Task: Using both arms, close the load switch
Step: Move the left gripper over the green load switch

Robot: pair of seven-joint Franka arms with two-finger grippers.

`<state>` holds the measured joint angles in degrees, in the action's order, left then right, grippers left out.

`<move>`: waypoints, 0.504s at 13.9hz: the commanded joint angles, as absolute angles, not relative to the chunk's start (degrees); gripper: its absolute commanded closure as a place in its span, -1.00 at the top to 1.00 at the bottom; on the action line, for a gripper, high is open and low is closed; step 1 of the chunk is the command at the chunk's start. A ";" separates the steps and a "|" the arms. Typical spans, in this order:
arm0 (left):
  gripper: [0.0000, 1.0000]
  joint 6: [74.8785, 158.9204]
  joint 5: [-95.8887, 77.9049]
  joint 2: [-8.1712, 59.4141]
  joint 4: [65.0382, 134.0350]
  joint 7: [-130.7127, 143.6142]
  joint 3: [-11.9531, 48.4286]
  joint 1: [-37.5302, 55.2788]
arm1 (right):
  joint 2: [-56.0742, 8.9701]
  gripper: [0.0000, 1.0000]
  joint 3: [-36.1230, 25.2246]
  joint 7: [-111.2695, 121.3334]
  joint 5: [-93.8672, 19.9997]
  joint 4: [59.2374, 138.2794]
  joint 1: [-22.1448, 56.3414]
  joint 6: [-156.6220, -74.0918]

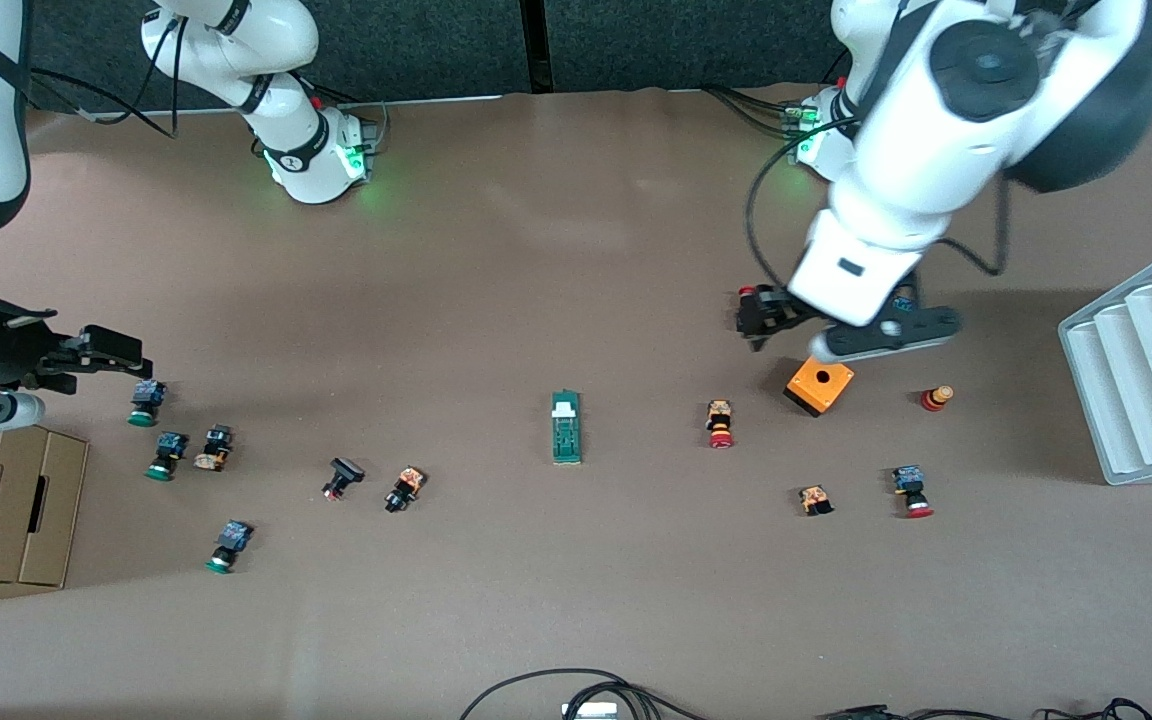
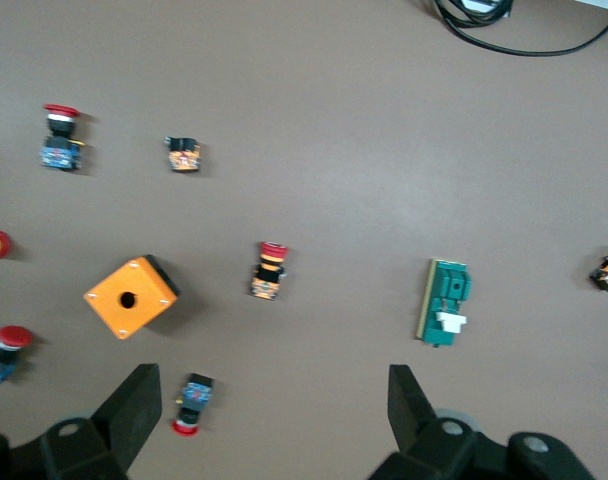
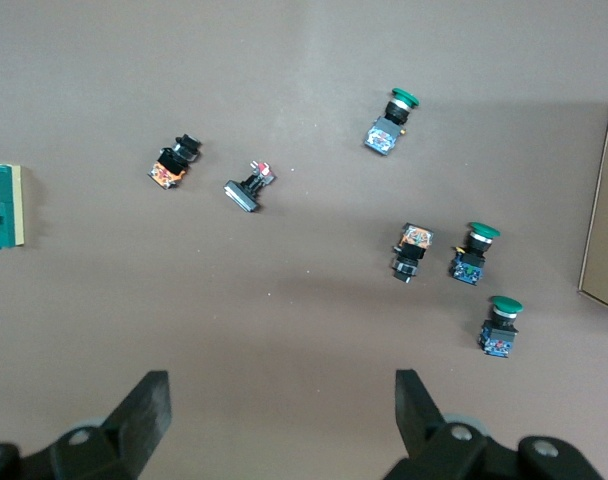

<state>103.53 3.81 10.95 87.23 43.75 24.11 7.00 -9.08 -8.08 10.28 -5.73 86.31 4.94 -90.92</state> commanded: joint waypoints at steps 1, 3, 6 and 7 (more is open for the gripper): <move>1.00 105.20 10.60 14.31 85.43 53.48 24.08 13.16 | -9.14 1.00 -8.17 10.02 -5.45 85.52 5.27 -91.05; 1.00 106.52 15.88 16.42 85.60 59.65 24.17 17.55 | -9.14 1.00 -8.17 10.02 -5.45 85.52 5.27 -90.97; 1.00 109.50 23.45 20.20 86.04 69.14 24.17 22.75 | -9.23 1.00 -8.17 10.19 -5.36 85.52 5.36 -91.05; 1.00 111.60 24.60 21.35 86.39 73.00 24.08 24.07 | -9.23 1.00 -8.17 10.28 -5.36 85.52 5.54 -91.05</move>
